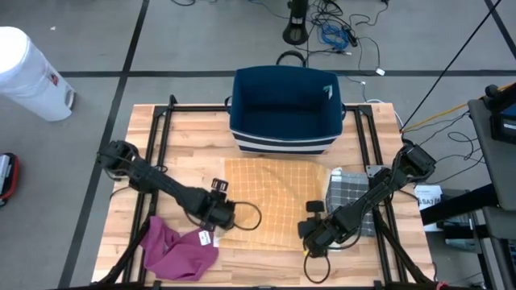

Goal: Fold towel
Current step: Fold the orange patterned towel

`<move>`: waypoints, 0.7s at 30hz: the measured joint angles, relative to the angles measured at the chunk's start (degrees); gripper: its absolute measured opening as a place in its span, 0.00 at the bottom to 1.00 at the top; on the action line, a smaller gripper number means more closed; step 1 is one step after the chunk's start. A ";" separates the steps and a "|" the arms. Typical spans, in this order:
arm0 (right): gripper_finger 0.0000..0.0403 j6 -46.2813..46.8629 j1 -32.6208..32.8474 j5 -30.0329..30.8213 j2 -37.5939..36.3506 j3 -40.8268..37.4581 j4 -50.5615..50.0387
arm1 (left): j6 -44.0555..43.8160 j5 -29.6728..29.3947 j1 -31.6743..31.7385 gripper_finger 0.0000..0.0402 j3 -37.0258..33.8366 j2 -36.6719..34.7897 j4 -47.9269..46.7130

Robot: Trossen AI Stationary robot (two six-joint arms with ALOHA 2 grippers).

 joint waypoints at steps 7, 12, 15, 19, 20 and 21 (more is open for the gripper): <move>0.08 2.08 -0.02 0.49 1.76 0.03 3.31 | 2.03 -0.03 5.68 0.39 -0.88 0.00 3.34; 0.08 3.41 -0.02 0.59 4.03 0.05 3.49 | 2.88 -0.45 10.91 0.39 -3.26 0.00 6.89; 0.08 4.16 0.33 0.69 4.36 0.05 3.56 | 2.89 -0.69 13.67 0.39 -3.50 0.00 7.11; 0.08 5.44 1.23 1.14 4.34 -0.97 5.10 | 4.57 0.82 16.78 0.39 -3.54 0.00 8.70; 0.08 6.10 1.42 1.34 4.29 -1.45 5.72 | 4.95 1.51 17.60 0.39 -3.54 0.00 9.41; 0.08 6.72 1.64 1.49 4.18 -2.12 6.72 | 5.54 2.60 18.41 0.39 -3.54 0.00 9.85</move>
